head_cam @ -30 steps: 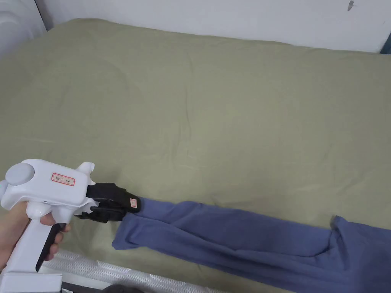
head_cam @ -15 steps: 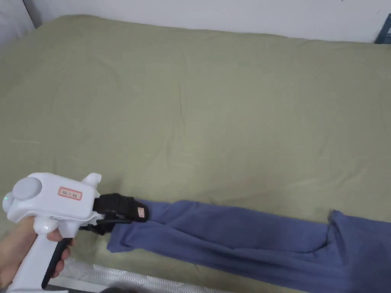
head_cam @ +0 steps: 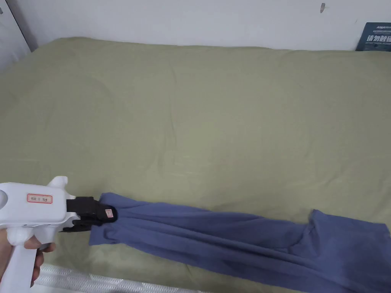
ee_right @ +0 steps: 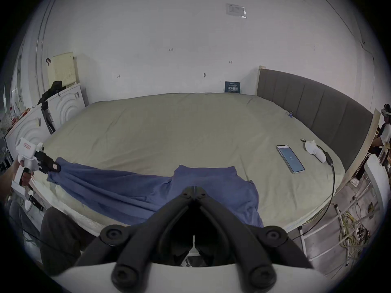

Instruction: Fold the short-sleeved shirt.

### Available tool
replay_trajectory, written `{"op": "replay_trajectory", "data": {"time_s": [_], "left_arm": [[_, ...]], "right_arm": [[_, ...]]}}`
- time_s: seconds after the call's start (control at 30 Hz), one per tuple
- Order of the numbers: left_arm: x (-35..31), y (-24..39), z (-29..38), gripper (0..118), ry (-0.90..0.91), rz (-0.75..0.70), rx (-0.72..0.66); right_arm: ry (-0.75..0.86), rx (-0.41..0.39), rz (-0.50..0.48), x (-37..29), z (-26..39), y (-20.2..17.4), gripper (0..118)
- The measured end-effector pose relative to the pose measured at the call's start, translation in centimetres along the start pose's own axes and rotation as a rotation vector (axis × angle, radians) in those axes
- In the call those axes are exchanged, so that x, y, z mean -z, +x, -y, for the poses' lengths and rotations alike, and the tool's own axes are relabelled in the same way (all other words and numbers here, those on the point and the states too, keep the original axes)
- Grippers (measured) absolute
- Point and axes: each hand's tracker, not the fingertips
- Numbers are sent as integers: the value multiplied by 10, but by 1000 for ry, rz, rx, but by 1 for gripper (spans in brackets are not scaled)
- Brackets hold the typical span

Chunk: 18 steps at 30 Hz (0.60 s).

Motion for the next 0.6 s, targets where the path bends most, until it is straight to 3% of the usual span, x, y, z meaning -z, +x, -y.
{"op": "replay_trajectory", "data": {"time_s": [0.23,0.4,0.6], "left_arm": [[-46,13,2,10,47,-62,2],[-42,69,23,10,-1,-118,172],[10,160,52,10,-102,-114,335]], "right_arm": [[26,13,-13,-3,-4,6,0],[52,18,-11,-6,-6,9,0],[67,26,-22,-8,-7,11,0]]}}
